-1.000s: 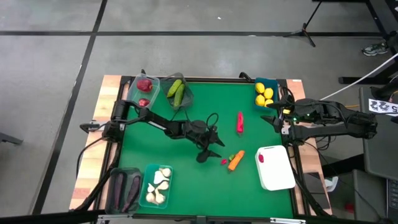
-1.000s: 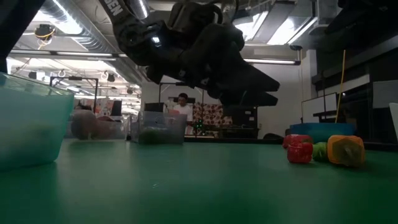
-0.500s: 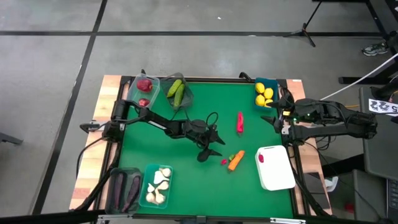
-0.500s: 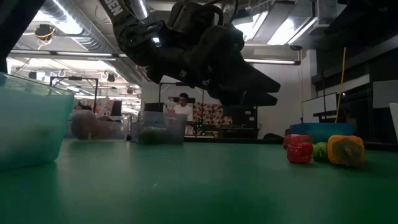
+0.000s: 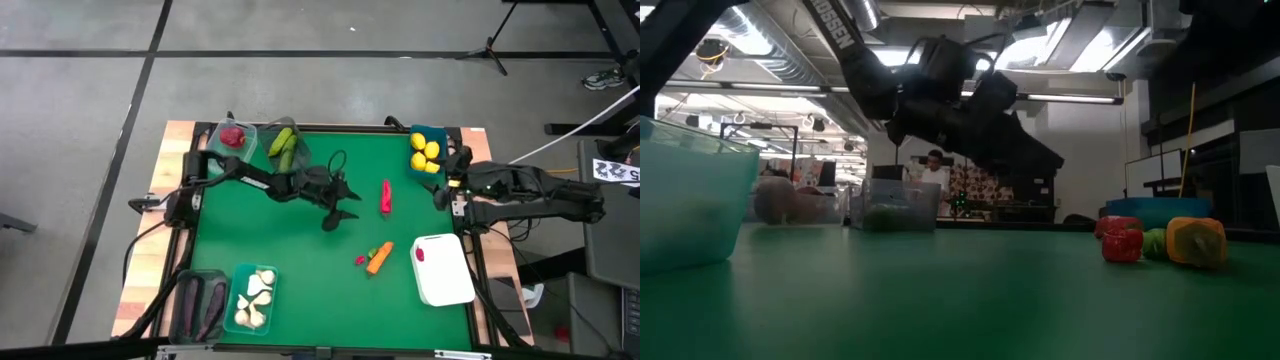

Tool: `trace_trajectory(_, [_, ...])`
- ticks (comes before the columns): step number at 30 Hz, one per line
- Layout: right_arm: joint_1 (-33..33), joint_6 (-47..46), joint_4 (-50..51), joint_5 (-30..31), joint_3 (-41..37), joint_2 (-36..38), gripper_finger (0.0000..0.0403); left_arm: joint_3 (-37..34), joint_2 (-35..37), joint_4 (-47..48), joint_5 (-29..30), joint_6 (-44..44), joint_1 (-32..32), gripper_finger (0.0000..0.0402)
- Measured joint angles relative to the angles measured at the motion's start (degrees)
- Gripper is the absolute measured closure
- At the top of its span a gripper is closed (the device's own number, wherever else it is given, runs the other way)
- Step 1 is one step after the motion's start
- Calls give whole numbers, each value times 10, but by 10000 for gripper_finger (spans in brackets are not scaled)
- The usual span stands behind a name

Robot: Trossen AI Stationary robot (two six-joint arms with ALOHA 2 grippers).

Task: Sort produce into baskets
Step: Put the red small chili pepper into the white bin

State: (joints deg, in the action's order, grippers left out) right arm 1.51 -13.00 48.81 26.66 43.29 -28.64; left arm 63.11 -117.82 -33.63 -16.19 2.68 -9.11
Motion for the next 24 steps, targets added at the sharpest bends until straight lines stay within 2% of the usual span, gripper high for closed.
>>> trace_trajectory(4, [0,0,-41,6,-26,0,52,0,0,0,0,-36,-27,123])
trace_trajectory(8, [0,0,-93,-26,-44,0,52,0,0,0,0,-70,-39,123])
trace_trajectory(15, [0,18,-164,-33,-57,0,52,0,0,0,6,-48,-15,123])
trace_trajectory(19, [0,35,-194,-33,-57,0,52,0,0,-5,50,-21,8,123])
trace_trajectory(24, [0,61,-220,-33,-57,0,52,0,0,-22,143,-42,39,123])
